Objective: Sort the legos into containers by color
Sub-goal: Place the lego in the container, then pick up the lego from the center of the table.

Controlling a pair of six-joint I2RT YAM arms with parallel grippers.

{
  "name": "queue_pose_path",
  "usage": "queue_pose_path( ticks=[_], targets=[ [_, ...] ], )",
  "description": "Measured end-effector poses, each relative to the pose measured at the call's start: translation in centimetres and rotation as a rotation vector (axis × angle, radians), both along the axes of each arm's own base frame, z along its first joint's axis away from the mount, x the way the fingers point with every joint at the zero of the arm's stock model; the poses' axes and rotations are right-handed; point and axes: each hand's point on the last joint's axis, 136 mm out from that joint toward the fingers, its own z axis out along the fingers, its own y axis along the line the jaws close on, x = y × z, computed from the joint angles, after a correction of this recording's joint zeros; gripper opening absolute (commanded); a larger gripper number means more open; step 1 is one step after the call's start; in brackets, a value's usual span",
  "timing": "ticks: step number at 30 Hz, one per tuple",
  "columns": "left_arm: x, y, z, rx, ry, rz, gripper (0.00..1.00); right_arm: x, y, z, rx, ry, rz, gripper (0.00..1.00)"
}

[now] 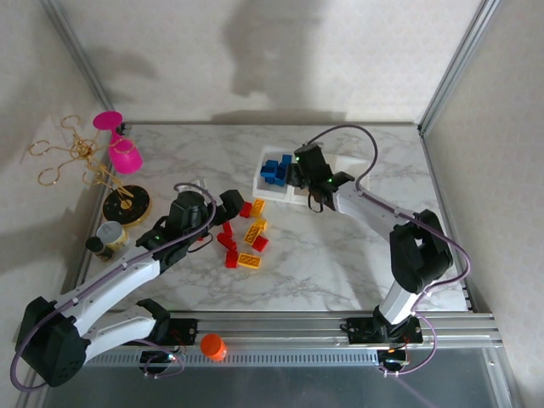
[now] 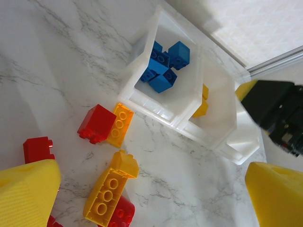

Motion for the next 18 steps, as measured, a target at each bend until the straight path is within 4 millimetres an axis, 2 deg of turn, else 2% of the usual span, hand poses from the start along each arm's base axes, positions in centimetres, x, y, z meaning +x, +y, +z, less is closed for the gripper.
queue_pose_path(
  ticks=[6,11,14,18],
  targets=[
    [-0.7,0.5,1.2,-0.018,-0.032,0.001,1.0,-4.4,3.4,-2.0,-0.007,0.052,0.092,0.71],
    [-1.7,1.3,0.1,-0.008,-0.02,0.015,1.0,-8.0,5.9,-4.1,0.014,0.113,0.148,0.75],
    [-2.3,2.0,-0.9,0.006,-0.003,0.032,1.0,-9.3,7.2,-4.8,0.039,0.134,0.169,0.78],
    [-2.7,2.7,-1.7,0.021,0.015,0.056,1.0,-9.8,8.9,-6.1,0.078,0.16,0.187,0.8]
  ],
)
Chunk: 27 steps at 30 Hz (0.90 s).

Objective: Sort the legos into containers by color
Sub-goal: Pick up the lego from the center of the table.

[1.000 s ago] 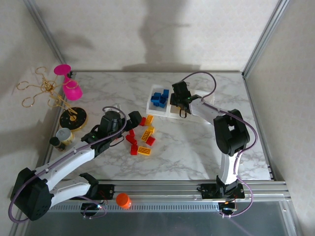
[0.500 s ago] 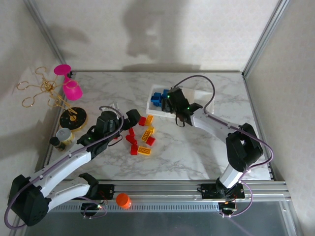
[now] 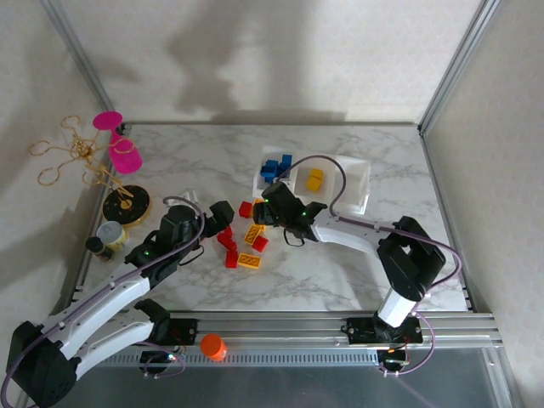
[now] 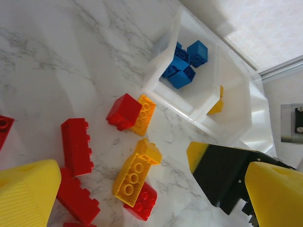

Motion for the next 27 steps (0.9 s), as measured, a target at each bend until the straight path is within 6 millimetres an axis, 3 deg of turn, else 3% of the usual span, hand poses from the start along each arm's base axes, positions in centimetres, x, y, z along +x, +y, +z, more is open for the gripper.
queue_pose_path(
  ticks=[7,17,27],
  targets=[
    [-0.3,0.7,0.0,0.001,-0.004,0.032,1.0,0.6,1.6,-3.8,-0.038,0.057,-0.005,0.75],
    [-0.4,1.1,-0.1,0.01,-0.003,0.045,1.0,1.1,2.8,-5.7,-0.068,0.079,0.012,0.64],
    [-0.4,1.1,-0.9,0.021,0.015,0.045,1.0,0.9,2.4,-7.1,-0.1,0.106,-0.005,0.5]
  ],
)
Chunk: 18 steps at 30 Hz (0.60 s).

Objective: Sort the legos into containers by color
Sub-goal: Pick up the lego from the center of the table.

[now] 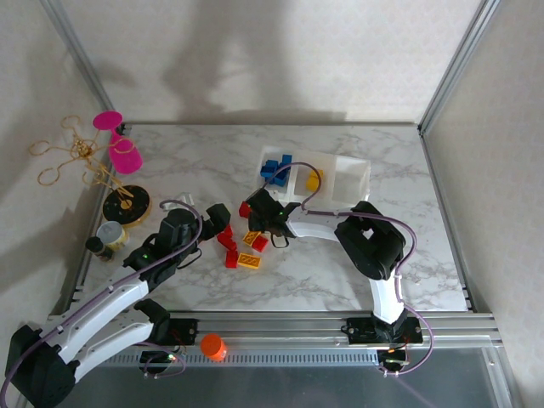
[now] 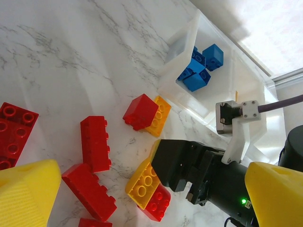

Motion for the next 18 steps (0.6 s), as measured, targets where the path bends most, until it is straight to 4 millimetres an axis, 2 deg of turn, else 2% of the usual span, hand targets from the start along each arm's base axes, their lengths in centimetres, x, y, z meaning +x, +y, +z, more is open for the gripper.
queue_pose_path(
  ticks=[7,11,14,18],
  targets=[
    [0.0,0.0,0.0,0.0,0.001,0.0,1.0,-0.1,-0.7,-0.1,-0.022,-0.003,-0.017,0.38],
    [0.0,0.0,-0.1,0.0,0.001,0.0,1.0,-0.4,-1.4,0.6,-0.031,-0.011,-0.024,0.35],
    [0.0,-0.1,-0.1,-0.003,0.002,-0.004,1.0,-0.5,-2.0,2.0,-0.021,-0.035,-0.032,0.33],
    [-0.1,-0.4,-0.2,-0.012,0.009,-0.019,1.0,-0.8,-3.0,5.0,0.014,-0.075,-0.042,0.33]
  ],
)
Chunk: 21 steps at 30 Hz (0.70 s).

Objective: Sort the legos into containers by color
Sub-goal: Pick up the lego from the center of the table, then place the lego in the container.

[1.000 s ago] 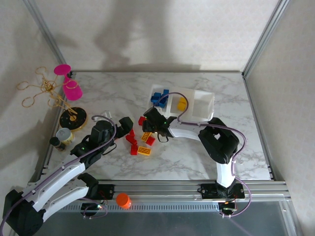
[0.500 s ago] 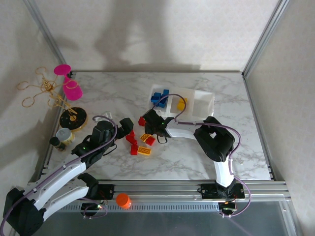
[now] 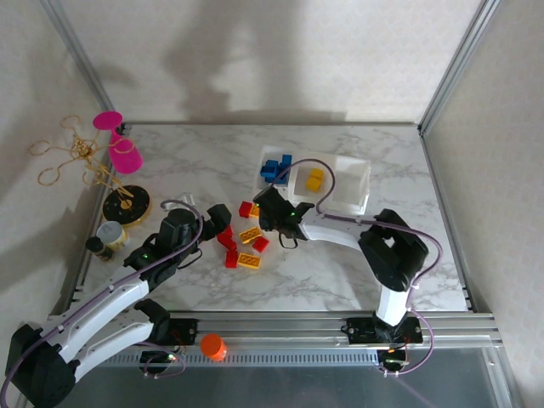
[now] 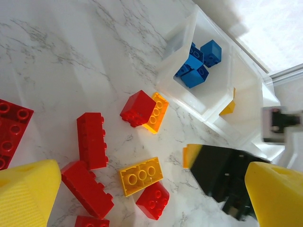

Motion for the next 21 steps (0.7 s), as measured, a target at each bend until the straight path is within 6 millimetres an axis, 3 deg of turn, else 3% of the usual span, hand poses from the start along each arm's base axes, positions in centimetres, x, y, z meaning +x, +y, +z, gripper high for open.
queue_pose_path(
  ticks=[6,10,15,21],
  targets=[
    [-0.1,-1.6,-0.3,-0.013,0.009,-0.052,1.0,2.1,-3.6,5.2,0.039,-0.089,-0.071,0.33],
    [-0.1,-3.0,-1.4,-0.001,0.034,-0.091,1.0,5.3,-8.1,6.8,0.025,-0.135,-0.17,0.33],
    [0.0,-4.2,-2.2,0.002,0.051,-0.12,1.0,8.2,-12.6,6.1,-0.035,-0.14,-0.244,0.34],
    [0.7,-5.3,-1.9,-0.014,0.051,-0.129,1.0,11.7,-13.1,3.5,-0.105,-0.118,-0.237,0.38]
  ],
)
